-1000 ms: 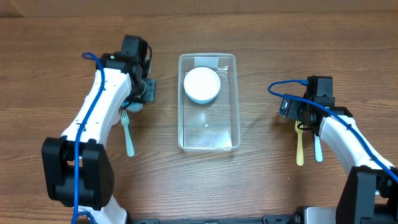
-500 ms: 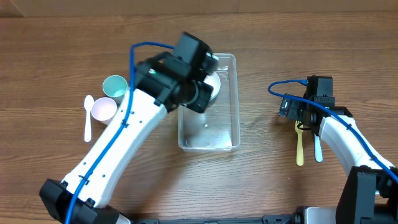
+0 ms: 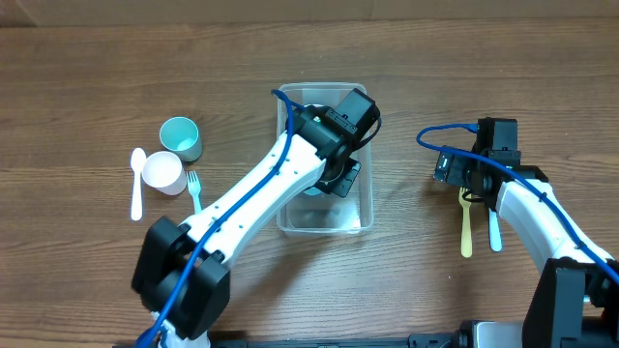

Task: Pack container
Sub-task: 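Carry the light-blue cup with left gripper into the container and release, then grasp the teal cup with left gripper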

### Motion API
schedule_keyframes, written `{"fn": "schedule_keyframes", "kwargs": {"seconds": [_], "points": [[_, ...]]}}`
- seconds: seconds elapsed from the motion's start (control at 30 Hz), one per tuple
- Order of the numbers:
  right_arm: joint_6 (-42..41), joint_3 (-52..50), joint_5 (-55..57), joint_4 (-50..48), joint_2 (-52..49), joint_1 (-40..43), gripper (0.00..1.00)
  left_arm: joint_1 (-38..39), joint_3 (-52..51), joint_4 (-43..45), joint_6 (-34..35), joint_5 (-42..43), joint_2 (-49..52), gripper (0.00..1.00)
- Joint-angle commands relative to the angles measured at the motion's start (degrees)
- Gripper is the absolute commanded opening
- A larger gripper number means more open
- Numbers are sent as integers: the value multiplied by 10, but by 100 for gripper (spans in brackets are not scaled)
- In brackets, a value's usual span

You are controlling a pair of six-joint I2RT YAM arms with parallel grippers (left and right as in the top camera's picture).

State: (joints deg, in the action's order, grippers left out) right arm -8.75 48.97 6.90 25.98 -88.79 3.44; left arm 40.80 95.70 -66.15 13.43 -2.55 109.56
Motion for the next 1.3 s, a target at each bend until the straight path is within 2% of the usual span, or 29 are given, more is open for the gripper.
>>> {"fn": "schedule_keyframes", "kwargs": {"seconds": [0.0, 0.3, 0.37, 0.5, 0.73, 0.8, 0.93, 1.1, 1.27], "points": [[1, 0, 6, -4, -3, 2, 100, 0, -3, 19, 17, -10, 37, 4], [1, 0, 6, -4, -3, 2, 100, -35, -4, 33, 39, -4, 61, 4], [1, 0, 6, -4, -3, 2, 100, -35, -3, 34, 39, -4, 61, 12], [1, 0, 6, -4, -3, 2, 100, -34, -4, 33, 39, -3, 61, 34], [1, 0, 6, -4, -3, 2, 100, -57, 46, 12, 39, -7, 13, 38], [1, 0, 6, -4, -3, 2, 100, -85, 66, -14, 37, -29, -38, 39], [1, 0, 6, -4, -3, 2, 100, -192, 66, -66, 27, -70, -123, 44], [1, 0, 6, -4, -3, 2, 100, -332, 56, -80, 16, -66, -112, 44], [1, 0, 6, -4, -3, 2, 100, -372, 56, -50, -34, -68, -70, 45]]}}
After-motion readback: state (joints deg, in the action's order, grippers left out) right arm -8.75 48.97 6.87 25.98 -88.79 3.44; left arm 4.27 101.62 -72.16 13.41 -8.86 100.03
